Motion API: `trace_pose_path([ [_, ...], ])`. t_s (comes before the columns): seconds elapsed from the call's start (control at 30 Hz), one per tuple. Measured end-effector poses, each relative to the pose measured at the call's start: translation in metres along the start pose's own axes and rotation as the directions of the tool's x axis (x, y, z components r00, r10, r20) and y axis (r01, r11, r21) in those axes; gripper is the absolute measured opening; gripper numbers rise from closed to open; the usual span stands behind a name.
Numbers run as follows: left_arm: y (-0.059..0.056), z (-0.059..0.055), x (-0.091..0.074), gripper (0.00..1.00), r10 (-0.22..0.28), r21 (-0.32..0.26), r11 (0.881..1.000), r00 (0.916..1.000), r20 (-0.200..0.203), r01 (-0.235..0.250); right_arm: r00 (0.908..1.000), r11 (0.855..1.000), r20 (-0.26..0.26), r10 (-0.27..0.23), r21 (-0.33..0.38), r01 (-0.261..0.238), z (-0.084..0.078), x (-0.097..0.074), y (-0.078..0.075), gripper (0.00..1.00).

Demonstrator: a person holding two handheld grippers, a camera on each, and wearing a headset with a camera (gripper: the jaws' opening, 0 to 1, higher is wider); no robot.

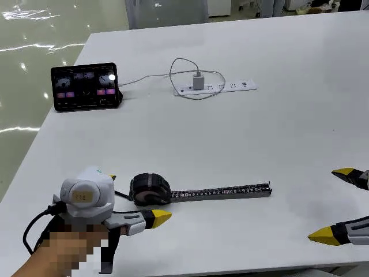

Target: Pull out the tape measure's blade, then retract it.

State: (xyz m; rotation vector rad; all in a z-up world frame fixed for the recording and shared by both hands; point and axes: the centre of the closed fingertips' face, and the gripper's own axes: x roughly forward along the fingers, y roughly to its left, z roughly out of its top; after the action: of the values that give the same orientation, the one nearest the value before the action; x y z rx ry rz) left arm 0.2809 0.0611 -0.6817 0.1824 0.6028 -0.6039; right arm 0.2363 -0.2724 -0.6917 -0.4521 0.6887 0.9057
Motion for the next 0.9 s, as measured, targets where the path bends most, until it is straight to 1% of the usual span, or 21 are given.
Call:
trace_pose_path([
  [0.03, -0.001, 0.001, 0.002, 0.99, 0.003, -0.003, 1.000, 1.0000, -0.001, -0.003, 1.0000, 1.000, -0.005, 0.005, -0.007, -0.005, 0.001, 0.001, 0.000, 0.99],
  [0.13, 0.001, 0.006, 0.008, 0.99, 0.036, 0.004, 0.999, 0.9994, 0.001, -0.036, 0.9996, 0.999, -0.017, 0.024, -0.030, -0.025, 0.004, 0.002, -0.002, 0.99],
  [0.2, 0.000, 0.009, 0.010, 0.99, 0.036, 0.002, 0.999, 0.9993, 0.004, -0.036, 0.9993, 0.999, -0.022, 0.031, -0.039, -0.031, 0.006, 0.003, -0.002, 0.99],
  [0.33, 0.002, 0.017, 0.015, 0.99, 0.059, -0.015, 0.998, 0.9981, 0.015, -0.059, 0.9973, 0.995, -0.047, 0.055, -0.085, -0.059, 0.011, 0.003, -0.002, 0.99],
  [0.4, 0.003, 0.022, 0.018, 0.99, 0.064, -0.034, 0.997, 0.9975, 0.029, -0.063, 0.9962, 0.993, -0.055, 0.068, -0.098, -0.073, 0.014, 0.004, -0.002, 0.99],
  [0.43, 0.004, 0.023, 0.019, 0.99, 0.066, -0.042, 0.997, 0.9974, 0.029, -0.065, 0.9957, 0.992, -0.059, 0.072, -0.102, -0.077, 0.015, 0.004, -0.003, 0.99],
  [0.53, 0.003, 0.022, 0.027, 0.99, 0.063, -0.065, 0.996, 0.9977, 0.027, -0.061, 0.9946, 0.989, -0.062, 0.083, -0.118, -0.089, 0.021, 0.005, -0.006, 0.99],
  [0.6, 0.003, 0.016, 0.032, 0.99, 0.075, -0.083, 0.994, 0.9971, 0.011, -0.074, 0.9933, 0.987, -0.069, 0.092, -0.124, -0.100, 0.025, 0.007, -0.007, 0.99],
  [0.63, 0.002, 0.014, 0.034, 0.99, 0.085, -0.096, 0.992, 0.9963, 0.008, -0.084, 0.9926, 0.986, -0.076, 0.095, -0.131, -0.104, 0.026, 0.008, -0.008, 0.99],
  [0.67, 0.003, 0.013, 0.037, 0.99, 0.094, -0.099, 0.991, 0.9954, 0.014, -0.092, 0.9920, 0.985, -0.080, 0.098, -0.134, -0.108, 0.027, 0.009, -0.009, 0.99],
  [0.7, 0.007, 0.013, 0.038, 0.99, 0.120, -0.101, 0.988, 0.9927, 0.018, -0.117, 0.9916, 0.984, -0.083, 0.100, -0.138, -0.110, 0.028, 0.010, -0.008, 0.99],
  [0.73, 0.012, 0.013, 0.038, 0.99, 0.163, -0.102, 0.982, 0.9862, 0.026, -0.160, 0.9907, 0.982, -0.087, 0.105, -0.147, -0.117, 0.029, 0.012, -0.008, 0.99],
  [0.77, 0.012, 0.013, 0.039, 0.99, 0.170, -0.113, 0.980, 0.9851, 0.028, -0.165, 0.9900, 0.981, -0.091, 0.108, -0.149, -0.121, 0.029, 0.013, -0.008, 0.99],
  [0.8, 0.016, 0.012, 0.040, 0.99, 0.195, -0.133, 0.973, 0.9802, 0.037, -0.188, 0.9886, 0.980, -0.098, 0.114, -0.154, -0.128, 0.030, 0.016, -0.008, 0.99],
  [0.83, 0.021, 0.011, 0.039, 0.99, 0.228, -0.148, 0.964, 0.9729, 0.037, -0.221, 0.9873, 0.978, -0.106, 0.118, -0.162, -0.135, 0.029, 0.017, -0.007, 0.99],
  [0.87, 0.026, 0.012, 0.037, 0.99, 0.261, -0.151, 0.956, 0.9643, 0.045, -0.252, 0.9853, 0.973, -0.117, 0.124, -0.181, -0.144, 0.028, 0.018, -0.006, 0.99],
  [0.9, 0.030, 0.014, 0.036, 0.99, 0.282, -0.171, 0.948, 0.9575, 0.063, -0.268, 0.9857, 0.965, -0.122, 0.117, -0.219, -0.141, 0.029, 0.021, -0.008, 0.99],
])
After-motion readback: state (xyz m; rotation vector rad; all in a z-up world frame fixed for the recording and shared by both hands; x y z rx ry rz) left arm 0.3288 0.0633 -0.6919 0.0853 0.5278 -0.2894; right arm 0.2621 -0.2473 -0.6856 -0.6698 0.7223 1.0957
